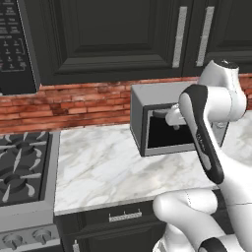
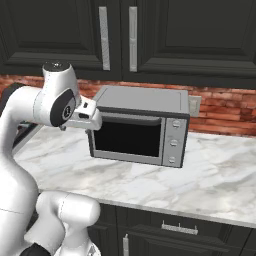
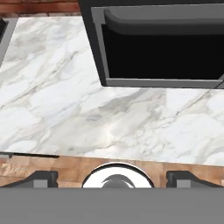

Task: Move the bowls from the cabinet to the plates on the dining table.

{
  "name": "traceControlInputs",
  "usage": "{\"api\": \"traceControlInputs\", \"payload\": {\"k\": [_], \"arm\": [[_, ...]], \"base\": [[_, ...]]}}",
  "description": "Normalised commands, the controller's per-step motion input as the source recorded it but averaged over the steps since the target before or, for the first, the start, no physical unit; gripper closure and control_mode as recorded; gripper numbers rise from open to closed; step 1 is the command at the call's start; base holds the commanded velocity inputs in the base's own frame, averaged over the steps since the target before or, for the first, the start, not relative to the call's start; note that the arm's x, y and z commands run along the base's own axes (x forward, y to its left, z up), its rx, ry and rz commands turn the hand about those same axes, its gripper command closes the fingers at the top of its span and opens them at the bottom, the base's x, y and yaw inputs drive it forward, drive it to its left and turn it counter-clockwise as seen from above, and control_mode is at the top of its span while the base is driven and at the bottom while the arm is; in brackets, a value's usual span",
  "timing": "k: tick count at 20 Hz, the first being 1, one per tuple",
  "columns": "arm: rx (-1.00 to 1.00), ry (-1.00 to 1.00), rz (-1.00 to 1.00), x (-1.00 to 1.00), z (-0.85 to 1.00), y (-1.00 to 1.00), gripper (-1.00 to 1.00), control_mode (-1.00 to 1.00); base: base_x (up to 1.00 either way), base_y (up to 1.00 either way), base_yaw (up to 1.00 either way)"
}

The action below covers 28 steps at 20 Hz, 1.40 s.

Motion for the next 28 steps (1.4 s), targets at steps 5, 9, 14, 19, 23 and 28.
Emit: {"api": "traceControlInputs", "payload": {"k": [5, 9, 14, 19, 23, 28], "arm": [[0.0, -0.04, 0.0, -0.49, 0.27, -0.04, -1.0, -1.0], [-0.01, -0.01, -0.06, -0.13, 0.37, -0.09, -1.0, -1.0], [0.0, 0.0, -0.08, -0.06, 0.41, -0.2, -1.0, -1.0], [0.0, 0.0, -0.04, -0.07, 0.46, -0.09, -1.0, -1.0], [0.0, -0.03, 0.0, -0.02, 0.34, 0.0, -1.0, -1.0], [-0.01, -0.05, 0.0, 0.1, 0.15, 0.0, -1.0, -1.0]], "base": [[0.0, 0.0, 0.0], [0.0, 0.0, 0.0], [0.0, 0.0, 0.0], [0.0, 0.0, 0.0], [0.0, 0.0, 0.0], [0.0, 0.0, 0.0]]}}
